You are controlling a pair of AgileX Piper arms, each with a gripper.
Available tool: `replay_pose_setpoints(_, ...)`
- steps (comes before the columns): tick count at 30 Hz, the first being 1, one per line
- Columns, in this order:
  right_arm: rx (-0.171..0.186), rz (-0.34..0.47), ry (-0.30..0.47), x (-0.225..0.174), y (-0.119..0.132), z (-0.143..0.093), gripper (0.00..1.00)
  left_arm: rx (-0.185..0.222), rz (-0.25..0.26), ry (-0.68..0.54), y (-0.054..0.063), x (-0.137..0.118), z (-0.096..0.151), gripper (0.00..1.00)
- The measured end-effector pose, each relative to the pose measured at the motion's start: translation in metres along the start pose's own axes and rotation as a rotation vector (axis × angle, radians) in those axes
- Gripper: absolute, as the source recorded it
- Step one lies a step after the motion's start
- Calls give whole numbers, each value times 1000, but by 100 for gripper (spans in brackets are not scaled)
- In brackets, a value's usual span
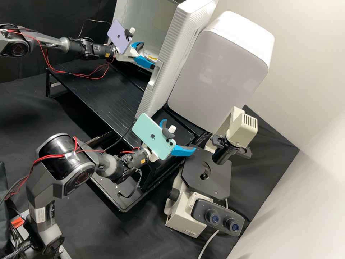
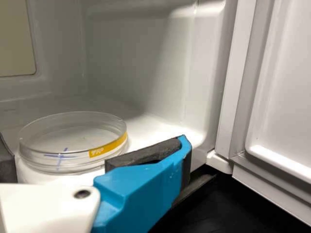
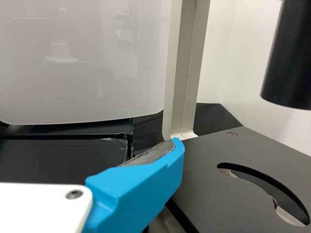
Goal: Take the petri dish out of the incubator
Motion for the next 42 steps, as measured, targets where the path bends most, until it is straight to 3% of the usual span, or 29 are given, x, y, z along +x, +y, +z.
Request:
replay_pose_setpoints(7, 0, 0, 0, 0, 0, 0, 100, -48, 20, -4, 7, 1, 0, 100)
replay_pose_setpoints(18, 0, 0, 0, 0, 0, 0, 100, -44, 13, 15, 10, 2, -2, 100)
replay_pose_setpoints(30, 0, 0, 0, 0, 0, 0, 100, 33, 5, 71, 7, 5, -5, 100)
replay_pose_setpoints(42, 0, 0, 0, 0, 0, 0, 100, 73, 16, 153, 10, 6, -5, 100)
